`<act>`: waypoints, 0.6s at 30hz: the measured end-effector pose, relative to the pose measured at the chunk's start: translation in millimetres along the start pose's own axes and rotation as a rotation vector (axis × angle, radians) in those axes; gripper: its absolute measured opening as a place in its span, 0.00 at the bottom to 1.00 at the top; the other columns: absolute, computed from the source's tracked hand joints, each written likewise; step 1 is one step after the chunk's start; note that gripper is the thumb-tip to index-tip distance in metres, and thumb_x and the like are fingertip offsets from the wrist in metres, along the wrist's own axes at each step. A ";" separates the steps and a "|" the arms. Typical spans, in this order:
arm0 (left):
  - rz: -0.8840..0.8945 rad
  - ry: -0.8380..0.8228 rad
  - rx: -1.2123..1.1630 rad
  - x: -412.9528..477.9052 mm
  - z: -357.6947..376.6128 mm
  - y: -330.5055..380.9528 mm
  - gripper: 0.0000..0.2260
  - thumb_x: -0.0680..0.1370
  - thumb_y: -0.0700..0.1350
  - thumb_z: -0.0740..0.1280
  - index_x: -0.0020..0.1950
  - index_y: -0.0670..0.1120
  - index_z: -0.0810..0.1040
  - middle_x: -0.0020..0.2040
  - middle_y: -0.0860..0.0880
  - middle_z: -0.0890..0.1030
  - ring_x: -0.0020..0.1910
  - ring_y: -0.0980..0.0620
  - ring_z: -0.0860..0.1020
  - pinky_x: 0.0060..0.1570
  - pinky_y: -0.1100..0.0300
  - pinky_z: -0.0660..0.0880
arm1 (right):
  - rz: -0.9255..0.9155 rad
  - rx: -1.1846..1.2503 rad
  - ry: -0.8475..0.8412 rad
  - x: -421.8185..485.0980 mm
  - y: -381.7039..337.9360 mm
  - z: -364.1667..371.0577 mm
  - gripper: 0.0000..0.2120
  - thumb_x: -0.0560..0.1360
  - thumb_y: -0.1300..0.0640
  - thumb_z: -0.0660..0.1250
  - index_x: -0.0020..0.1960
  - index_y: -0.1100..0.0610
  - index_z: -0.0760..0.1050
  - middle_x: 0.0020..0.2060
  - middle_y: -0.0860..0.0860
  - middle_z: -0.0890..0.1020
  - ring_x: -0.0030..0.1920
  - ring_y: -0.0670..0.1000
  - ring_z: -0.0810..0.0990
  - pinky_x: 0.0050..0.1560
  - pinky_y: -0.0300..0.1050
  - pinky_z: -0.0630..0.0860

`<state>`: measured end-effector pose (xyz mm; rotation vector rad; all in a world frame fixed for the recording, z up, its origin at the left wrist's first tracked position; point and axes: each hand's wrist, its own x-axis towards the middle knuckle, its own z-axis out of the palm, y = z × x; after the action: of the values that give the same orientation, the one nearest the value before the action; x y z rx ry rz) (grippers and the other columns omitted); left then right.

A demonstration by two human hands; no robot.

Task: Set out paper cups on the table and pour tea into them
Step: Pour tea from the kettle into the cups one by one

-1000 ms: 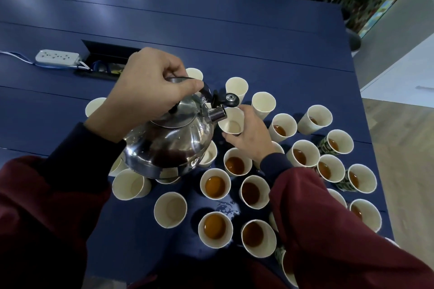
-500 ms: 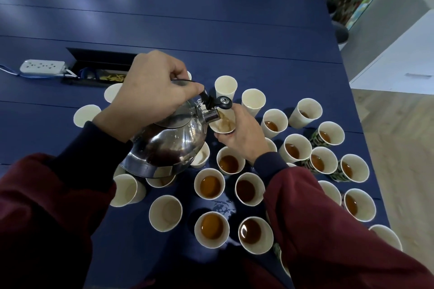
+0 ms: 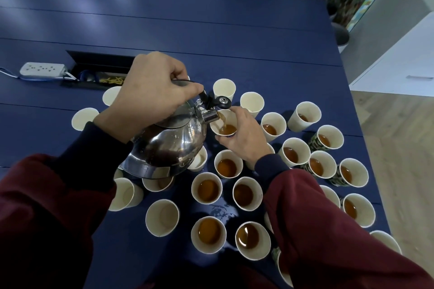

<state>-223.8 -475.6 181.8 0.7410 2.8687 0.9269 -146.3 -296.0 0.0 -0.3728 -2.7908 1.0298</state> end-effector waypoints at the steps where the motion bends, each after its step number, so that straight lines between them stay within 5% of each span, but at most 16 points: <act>1: 0.005 0.003 0.002 0.8 -0.3 0.3 0.13 0.73 0.51 0.75 0.37 0.42 0.82 0.29 0.48 0.77 0.32 0.51 0.74 0.36 0.61 0.68 | -0.001 -0.007 -0.010 0.3 0.7 0.1 0.34 0.67 0.48 0.79 0.68 0.53 0.69 0.61 0.52 0.75 0.60 0.53 0.76 0.57 0.49 0.75; 18: 0.001 0.049 -0.005 7.1 -1.3 -3.7 0.13 0.73 0.51 0.75 0.35 0.43 0.82 0.27 0.49 0.77 0.29 0.54 0.72 0.32 0.65 0.67 | -0.001 -0.149 0.010 6.9 6.3 8.2 0.32 0.65 0.46 0.78 0.65 0.55 0.72 0.58 0.52 0.77 0.59 0.55 0.72 0.59 0.53 0.73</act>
<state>-231.9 -475.8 181.7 0.7295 2.9069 0.9661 -153.6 -294.5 -10.0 -0.3923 -2.8670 0.8194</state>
